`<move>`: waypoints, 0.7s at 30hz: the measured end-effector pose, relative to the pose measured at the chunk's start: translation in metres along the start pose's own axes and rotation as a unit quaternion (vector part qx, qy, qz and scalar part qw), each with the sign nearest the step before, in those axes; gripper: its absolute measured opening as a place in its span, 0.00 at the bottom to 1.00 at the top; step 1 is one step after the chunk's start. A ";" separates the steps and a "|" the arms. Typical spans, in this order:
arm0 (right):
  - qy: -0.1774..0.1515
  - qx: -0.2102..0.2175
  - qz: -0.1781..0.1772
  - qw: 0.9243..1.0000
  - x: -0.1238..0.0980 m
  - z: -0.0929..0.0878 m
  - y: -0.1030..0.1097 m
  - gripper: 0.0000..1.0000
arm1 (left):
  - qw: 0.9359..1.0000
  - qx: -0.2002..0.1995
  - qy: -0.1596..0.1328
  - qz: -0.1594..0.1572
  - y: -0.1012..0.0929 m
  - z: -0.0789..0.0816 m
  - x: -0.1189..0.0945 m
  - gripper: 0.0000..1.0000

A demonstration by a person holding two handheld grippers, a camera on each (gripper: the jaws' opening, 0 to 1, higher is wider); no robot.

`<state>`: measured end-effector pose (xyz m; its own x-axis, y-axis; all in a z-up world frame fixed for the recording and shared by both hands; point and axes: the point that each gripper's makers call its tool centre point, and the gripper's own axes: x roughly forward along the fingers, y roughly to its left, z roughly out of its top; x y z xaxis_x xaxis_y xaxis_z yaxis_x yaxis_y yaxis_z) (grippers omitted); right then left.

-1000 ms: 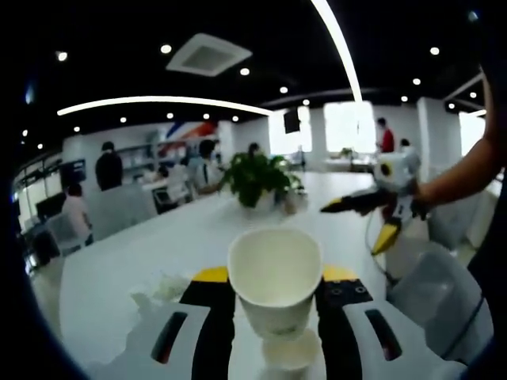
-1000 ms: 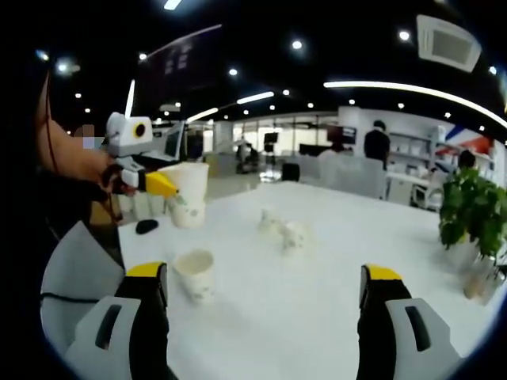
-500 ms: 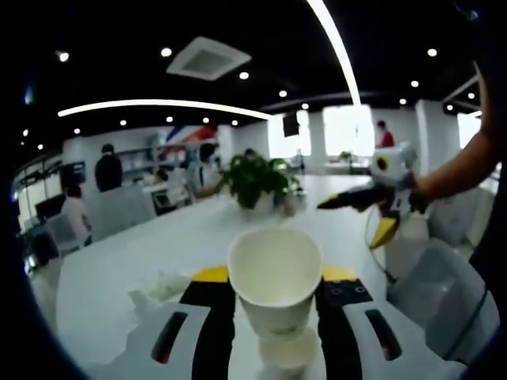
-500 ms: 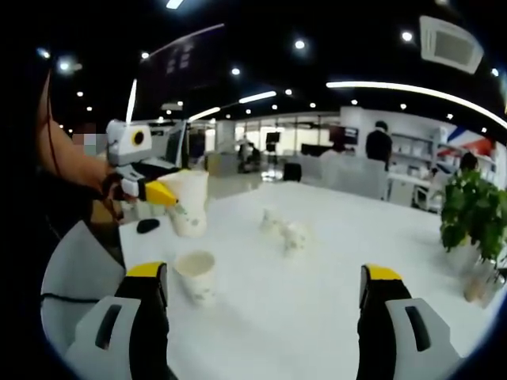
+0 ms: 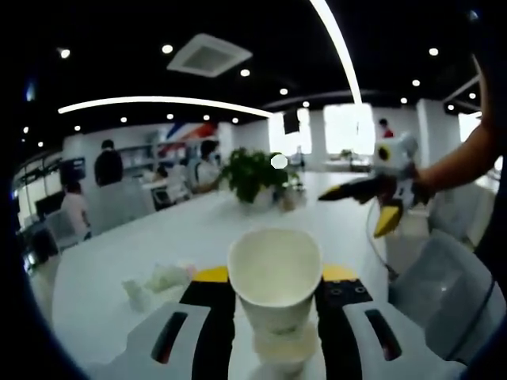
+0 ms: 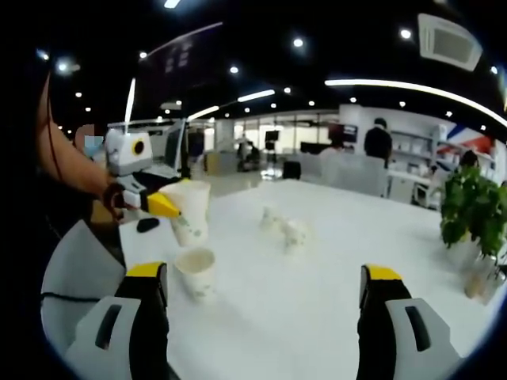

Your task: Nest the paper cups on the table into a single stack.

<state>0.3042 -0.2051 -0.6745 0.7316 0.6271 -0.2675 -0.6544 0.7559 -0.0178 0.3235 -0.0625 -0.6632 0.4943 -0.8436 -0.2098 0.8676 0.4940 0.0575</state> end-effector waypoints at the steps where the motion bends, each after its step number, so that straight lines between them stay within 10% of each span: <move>1: 0.001 0.000 0.000 1.000 0.000 -0.001 0.000 0.99 | 1.000 0.000 0.001 -0.001 -0.001 -0.002 0.001 0.38; 21: 0.009 0.007 0.000 1.000 0.000 -0.008 -0.004 0.99 | 0.999 -0.024 0.020 0.009 -0.001 -0.034 0.011 0.37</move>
<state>0.3051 -0.2094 -0.6826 0.7284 0.6236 -0.2838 -0.6514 0.7587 -0.0049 0.3262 -0.0649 -0.6992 0.5068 -0.8254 -0.2488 0.8541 0.5199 0.0150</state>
